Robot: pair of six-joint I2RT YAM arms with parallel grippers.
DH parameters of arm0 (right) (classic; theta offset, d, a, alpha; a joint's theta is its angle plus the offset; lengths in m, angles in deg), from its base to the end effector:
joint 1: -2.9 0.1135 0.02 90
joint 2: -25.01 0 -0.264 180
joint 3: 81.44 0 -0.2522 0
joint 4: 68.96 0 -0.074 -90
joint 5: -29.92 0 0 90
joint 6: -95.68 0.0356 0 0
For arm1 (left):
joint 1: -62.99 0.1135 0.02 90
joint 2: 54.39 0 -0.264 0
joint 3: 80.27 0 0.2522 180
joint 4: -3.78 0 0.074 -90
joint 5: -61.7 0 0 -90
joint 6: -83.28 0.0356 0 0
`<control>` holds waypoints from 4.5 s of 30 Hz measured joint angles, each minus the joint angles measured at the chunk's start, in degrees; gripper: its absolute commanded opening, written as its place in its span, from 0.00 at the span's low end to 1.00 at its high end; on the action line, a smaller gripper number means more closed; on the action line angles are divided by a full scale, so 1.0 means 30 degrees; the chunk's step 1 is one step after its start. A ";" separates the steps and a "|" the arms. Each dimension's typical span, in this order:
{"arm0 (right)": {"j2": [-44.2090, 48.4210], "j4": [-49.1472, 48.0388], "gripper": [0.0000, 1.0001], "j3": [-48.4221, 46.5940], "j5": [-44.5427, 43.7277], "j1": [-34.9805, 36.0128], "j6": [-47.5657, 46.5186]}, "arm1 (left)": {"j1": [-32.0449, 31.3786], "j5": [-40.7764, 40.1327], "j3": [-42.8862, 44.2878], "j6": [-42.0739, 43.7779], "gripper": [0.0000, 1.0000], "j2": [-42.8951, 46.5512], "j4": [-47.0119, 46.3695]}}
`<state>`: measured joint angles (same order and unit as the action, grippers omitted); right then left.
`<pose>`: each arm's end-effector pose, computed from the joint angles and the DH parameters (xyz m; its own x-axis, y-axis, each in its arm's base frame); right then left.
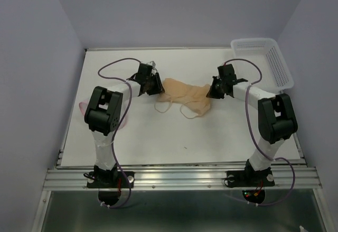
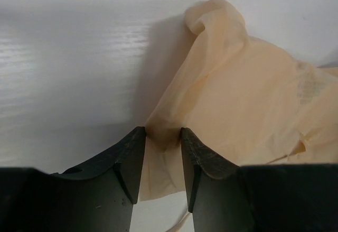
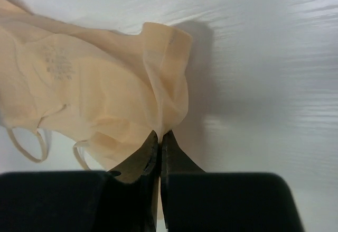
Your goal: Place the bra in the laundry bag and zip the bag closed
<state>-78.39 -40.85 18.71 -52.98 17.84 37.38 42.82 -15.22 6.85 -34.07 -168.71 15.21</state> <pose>0.3662 0.1023 0.1838 -0.8181 0.3214 -0.4768 0.1175 0.9052 0.4084 0.4083 -0.1586 0.1709 -0.7510 -0.2009 -0.6290 0.1765 0.8569 -0.4844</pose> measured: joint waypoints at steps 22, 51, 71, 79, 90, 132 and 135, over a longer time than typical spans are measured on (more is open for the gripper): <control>0.0743 0.7235 0.03 -0.7125 -0.3169 0.0138 -0.6666 | -0.3118 0.1151 0.1574 -0.0044 0.41 -0.1421 -0.0874; -0.6419 1.1060 0.29 -1.6152 -0.2754 0.4517 -0.5348 | -0.3118 0.0976 0.1596 -0.1144 0.40 -0.1916 -0.1464; -0.3286 0.7766 0.71 -1.3937 0.0226 0.4291 -0.5559 | -0.2769 0.0408 0.0233 -0.2215 0.48 -0.0962 -0.1843; 0.0109 0.6105 0.72 -0.7745 -0.0962 0.2550 -0.5697 | -0.2448 -0.0233 -0.0022 -0.1275 0.74 0.1865 -0.1297; 0.0838 0.4889 0.70 -0.2106 -0.1290 0.2528 -0.7206 | -0.2586 0.1545 0.4007 0.4000 0.80 0.0401 0.0007; -0.2120 0.2790 0.01 -0.2062 0.1035 0.2790 -0.7344 | -0.3636 -0.0787 0.7417 0.4364 0.00 -0.2798 0.1923; -0.1668 0.2849 0.01 -0.2062 0.1275 0.2798 -0.7191 | -0.3636 -0.0736 0.7628 0.4116 0.00 -0.2798 0.1836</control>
<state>-83.39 -32.30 12.53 -49.16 26.24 15.81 31.92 -17.43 29.73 -21.72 -177.10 20.72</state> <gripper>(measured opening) 0.020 0.029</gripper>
